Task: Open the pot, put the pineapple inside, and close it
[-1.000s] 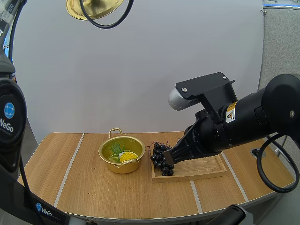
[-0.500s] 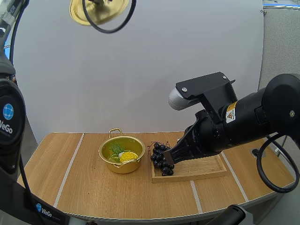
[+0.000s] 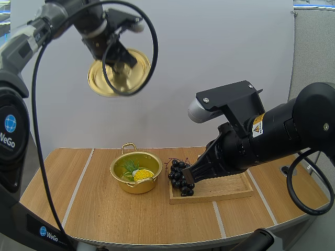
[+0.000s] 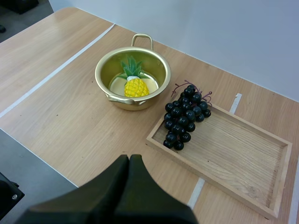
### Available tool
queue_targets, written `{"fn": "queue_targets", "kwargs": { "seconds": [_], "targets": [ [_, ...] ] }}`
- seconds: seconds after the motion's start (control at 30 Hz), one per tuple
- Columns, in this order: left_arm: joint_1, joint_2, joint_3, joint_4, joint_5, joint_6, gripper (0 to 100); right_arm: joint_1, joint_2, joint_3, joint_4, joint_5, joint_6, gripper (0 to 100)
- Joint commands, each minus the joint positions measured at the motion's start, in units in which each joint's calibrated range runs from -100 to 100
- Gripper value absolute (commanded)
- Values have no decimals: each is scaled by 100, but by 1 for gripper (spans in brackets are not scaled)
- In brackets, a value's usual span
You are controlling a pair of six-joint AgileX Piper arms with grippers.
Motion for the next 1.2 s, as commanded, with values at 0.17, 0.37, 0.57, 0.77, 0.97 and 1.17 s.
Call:
{"fn": "queue_targets", "kwargs": {
  "seconds": [0.17, 0.37, 0.57, 0.77, 0.97, 1.17],
  "targets": [
    [-10, -19, 1418, -332, 0, 205, 0, -31, -62, 10, 34, 0, -52, 0],
    [-10, -19, 2280, -379, 0, 738, 0, -31, -62, 10, 34, 0, -52, 0],
    [-10, 246, 2476, -393, -82, 873, 0, -31, -62, 10, 33, 0, -52, 0],
    [-10, 958, 2476, -393, -248, 873, 0, -31, -62, 10, 33, 0, -52, 0],
    [-10, 1386, 2476, -426, -608, 873, 0, -31, -62, 10, 33, 0, -52, 0],
    [-10, 1676, 2476, -462, -729, 873, 0, -31, -62, 10, 33, 0, -52, 0]
  ]
}}
